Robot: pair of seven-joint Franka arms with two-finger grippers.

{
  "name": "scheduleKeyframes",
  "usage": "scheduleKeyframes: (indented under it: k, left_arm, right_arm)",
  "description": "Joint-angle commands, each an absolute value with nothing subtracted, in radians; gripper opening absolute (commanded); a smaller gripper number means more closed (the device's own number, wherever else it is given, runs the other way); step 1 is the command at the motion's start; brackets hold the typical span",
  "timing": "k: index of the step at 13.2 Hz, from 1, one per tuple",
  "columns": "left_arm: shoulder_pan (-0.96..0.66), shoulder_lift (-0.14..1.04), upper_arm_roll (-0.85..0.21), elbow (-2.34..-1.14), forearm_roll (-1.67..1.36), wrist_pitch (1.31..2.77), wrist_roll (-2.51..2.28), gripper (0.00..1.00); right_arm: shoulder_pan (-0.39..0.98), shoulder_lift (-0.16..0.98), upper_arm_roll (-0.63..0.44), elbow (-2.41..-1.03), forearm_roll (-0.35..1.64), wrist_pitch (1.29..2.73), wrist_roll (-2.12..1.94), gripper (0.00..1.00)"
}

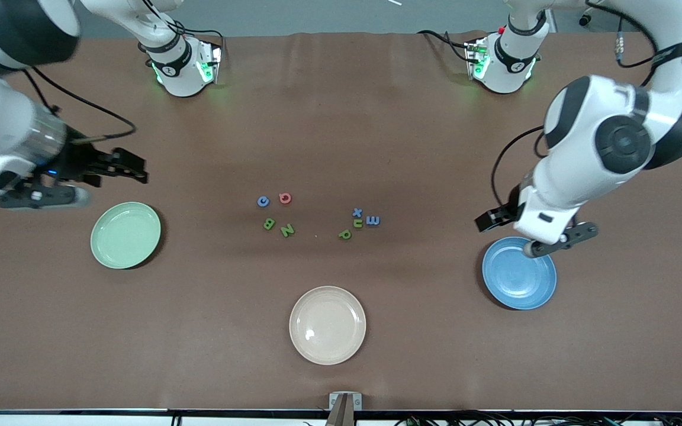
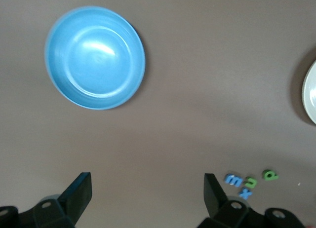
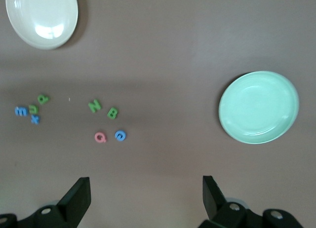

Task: Sort upper and lower case letters into plates
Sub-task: 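Move the left gripper and the right gripper toward the scattered letters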

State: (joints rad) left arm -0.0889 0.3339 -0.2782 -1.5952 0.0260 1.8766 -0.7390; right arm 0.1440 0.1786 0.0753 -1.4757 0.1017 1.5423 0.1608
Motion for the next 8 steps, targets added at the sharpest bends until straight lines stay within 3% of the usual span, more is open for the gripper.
scheduleKeyframes:
  k: [1,3,8]
  left_arm:
    - [-0.155,0.409,-0.276,-1.575,0.044,1.916,-0.875,1.0]
    - [-0.213,0.461,-0.273,-1.577,0.046,1.979,-1.035,1.0]
    - [-0.314,0.58,-0.271,-1.58,0.095,2.091,-1.375,1.0]
  right_arm:
    - [0.24,0.263,0.069,-1.479,0.03,1.56,0.183,1.0]
    - [0.325,0.317,0.069,-1.486,0.009,1.619,0.186,1.0]
    - [0.422,0.409,0.069,-1.649,0.02,1.992,0.175,1.0]
